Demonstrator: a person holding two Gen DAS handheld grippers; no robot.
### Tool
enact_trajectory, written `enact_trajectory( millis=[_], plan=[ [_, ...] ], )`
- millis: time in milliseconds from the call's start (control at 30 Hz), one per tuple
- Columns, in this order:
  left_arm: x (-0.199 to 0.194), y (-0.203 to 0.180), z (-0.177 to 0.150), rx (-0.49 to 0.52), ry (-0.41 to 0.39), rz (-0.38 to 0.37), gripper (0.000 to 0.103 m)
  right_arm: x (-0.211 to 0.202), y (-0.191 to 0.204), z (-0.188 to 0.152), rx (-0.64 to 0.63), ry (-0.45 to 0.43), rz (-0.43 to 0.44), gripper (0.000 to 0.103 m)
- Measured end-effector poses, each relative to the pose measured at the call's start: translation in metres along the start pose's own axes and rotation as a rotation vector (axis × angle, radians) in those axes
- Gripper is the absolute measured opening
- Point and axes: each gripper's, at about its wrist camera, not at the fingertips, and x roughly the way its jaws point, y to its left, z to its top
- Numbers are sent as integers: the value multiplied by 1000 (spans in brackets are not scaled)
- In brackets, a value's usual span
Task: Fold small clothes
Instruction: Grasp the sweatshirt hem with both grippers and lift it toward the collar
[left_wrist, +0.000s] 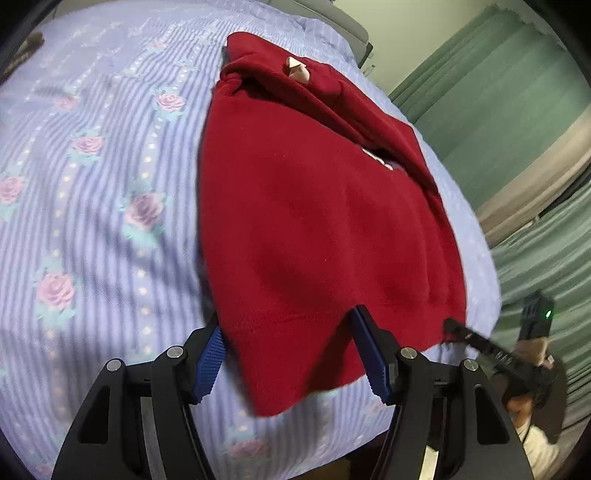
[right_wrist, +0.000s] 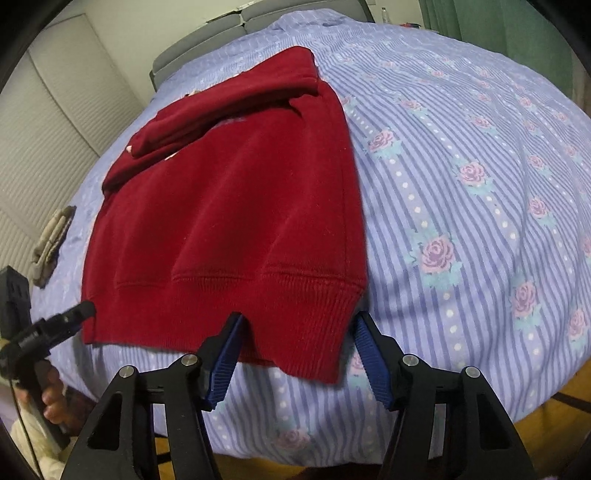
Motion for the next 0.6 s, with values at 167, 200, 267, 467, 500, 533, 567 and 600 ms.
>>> enact_trajectory(
  millis=[167,200,267,467,500,533,567,600],
  plan=[
    [-5,-1,1,-34,20,-41,40,-3,8,1,-56,-4,-21,30],
    [-8,-5,0,-15,16,-23,34,-5,7,2,-59,-5,-17,23],
    [-15,-9,2,-3,9,2,16,-10,8,4,-55,-10,3,19],
    [-47,-20,10,0,-64,-25,14,-43,14,12,-30,-87,38,17],
    [-51,-21,11,-6,-72,-28,14,-49,15,13,-31,-103,45,17],
    [-58,-22,14,-20,-85,-40,14,-55,16,15,-28,-117,49,17],
    [-64,-24,17,-26,-99,-46,14,-61,16,17,-19,-128,55,17],
    [-69,-27,20,-24,-115,-48,14,-66,15,18,-6,-138,66,17]
  ],
)
